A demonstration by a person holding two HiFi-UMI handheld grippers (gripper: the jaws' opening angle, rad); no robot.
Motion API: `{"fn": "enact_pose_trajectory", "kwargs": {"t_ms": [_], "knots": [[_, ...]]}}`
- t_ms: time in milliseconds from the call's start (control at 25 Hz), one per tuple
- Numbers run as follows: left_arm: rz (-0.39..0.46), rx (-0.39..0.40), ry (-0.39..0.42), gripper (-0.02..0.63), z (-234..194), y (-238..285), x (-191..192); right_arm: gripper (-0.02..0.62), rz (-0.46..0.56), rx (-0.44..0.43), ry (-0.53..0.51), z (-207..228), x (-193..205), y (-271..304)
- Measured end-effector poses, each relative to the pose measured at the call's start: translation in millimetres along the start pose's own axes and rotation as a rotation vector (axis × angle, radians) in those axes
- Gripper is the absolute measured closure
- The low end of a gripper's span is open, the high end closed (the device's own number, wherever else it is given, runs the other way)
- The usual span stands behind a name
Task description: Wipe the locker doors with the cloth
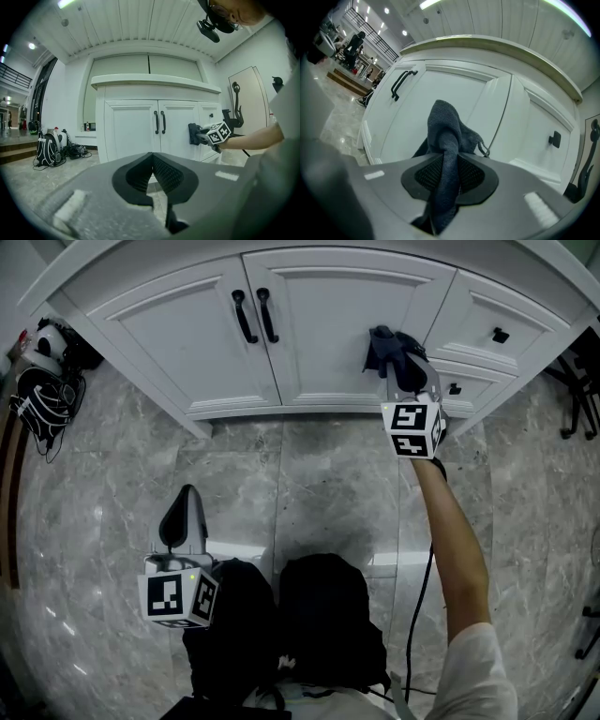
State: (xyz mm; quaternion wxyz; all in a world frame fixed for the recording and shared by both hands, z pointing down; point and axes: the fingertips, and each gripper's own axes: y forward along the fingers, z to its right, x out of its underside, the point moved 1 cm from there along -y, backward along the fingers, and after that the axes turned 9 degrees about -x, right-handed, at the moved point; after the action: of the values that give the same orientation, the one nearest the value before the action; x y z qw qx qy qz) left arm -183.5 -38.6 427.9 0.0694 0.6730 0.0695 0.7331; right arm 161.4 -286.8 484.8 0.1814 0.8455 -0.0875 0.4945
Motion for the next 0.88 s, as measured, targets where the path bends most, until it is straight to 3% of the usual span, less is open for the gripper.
{"fn": "enact_pose_trajectory", "kwargs": {"t_ms": [400, 880], "knots": [[-0.002, -0.003, 0.005, 0.603, -5.7, -2.0, 3.5, 0.511, -0.093, -0.022, 0.017, -22.8, 52.0, 9.9], [-0.011, 0.002, -0.009, 0.603, -8.3, -1.5, 8.2, 0.512, -0.1, -0.028, 0.038, -47.3, 51.5, 25.6]]}}
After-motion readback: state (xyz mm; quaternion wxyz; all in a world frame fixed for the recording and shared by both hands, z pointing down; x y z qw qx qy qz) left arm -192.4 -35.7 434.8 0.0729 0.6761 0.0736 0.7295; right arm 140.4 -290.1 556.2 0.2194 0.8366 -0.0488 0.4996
